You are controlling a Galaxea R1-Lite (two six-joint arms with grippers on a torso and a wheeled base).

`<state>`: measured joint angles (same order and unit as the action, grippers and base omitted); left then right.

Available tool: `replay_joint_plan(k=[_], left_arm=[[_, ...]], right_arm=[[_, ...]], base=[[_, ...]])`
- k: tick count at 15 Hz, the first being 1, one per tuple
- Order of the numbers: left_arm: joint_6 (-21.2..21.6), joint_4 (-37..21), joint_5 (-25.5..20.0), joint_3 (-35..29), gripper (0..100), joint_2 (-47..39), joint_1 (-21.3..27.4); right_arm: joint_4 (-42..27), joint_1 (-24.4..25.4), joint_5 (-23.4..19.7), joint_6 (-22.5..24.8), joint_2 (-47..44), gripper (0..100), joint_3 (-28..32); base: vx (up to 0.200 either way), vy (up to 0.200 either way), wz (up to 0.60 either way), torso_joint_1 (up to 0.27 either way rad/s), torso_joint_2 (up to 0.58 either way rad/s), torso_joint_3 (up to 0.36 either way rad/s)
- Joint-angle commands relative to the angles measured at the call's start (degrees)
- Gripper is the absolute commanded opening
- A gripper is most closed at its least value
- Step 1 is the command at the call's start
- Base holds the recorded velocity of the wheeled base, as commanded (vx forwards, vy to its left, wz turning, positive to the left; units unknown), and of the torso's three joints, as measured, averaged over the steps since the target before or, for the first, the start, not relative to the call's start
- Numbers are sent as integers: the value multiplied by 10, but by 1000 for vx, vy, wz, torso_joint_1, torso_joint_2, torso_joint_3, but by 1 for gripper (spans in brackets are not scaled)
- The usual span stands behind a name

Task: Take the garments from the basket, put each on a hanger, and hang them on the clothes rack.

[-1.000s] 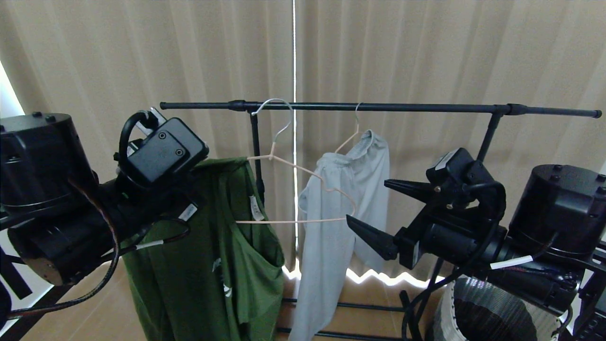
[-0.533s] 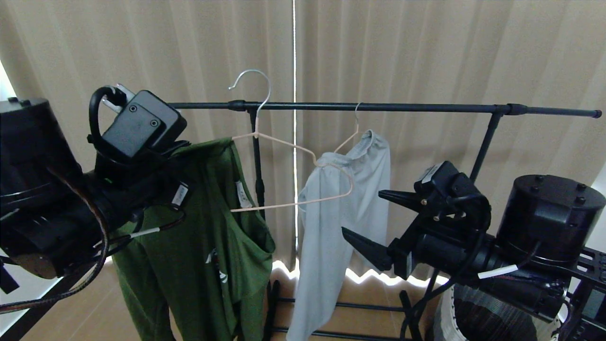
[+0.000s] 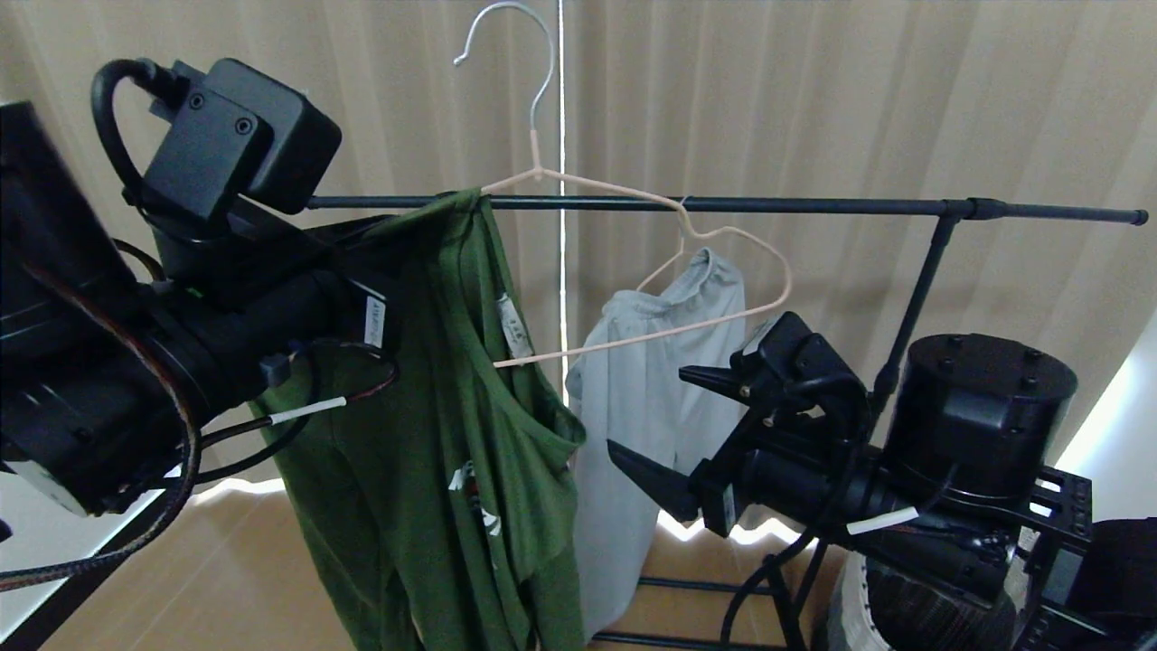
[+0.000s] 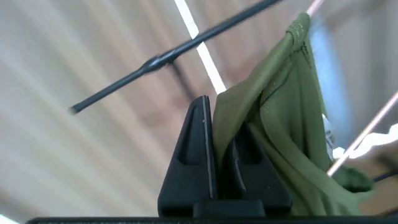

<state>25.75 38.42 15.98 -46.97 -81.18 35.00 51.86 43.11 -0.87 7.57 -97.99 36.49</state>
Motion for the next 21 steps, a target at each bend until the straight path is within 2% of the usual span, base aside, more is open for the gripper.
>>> replay_joint_plan(k=[1, 4, 6, 11, 14, 21], left_arm=[[-2, 0, -1, -4, 0, 4, 14], [-2, 0, -4, -4, 0, 13, 28], [-2, 0, -4, -8, 0, 14, 32], [-2, 0, -2, -8, 0, 9, 32], [-2, 0, -2, -8, 0, 8, 34], [-6, 0, -2, -8, 0, 15, 38]], right_arm=[[0, 0, 1, -1, -20, 100, 14], [57, -4, 17, 1, -50, 100, 19], [68, -4, 30, 1, -58, 100, 14], [69, 1, 27, 1, -53, 100, 10], [69, 25, 26, 0, -66, 100, 14], [73, 26, 30, 0, -91, 100, 20]], base=[[0, 0, 0, 0, 0, 0], [0, 0, 0, 0, 0, 0], [0, 0, 0, 0, 0, 0], [0, 0, 0, 0, 0, 0], [0, 0, 0, 0, 0, 0], [0, 0, 0, 0, 0, 0]])
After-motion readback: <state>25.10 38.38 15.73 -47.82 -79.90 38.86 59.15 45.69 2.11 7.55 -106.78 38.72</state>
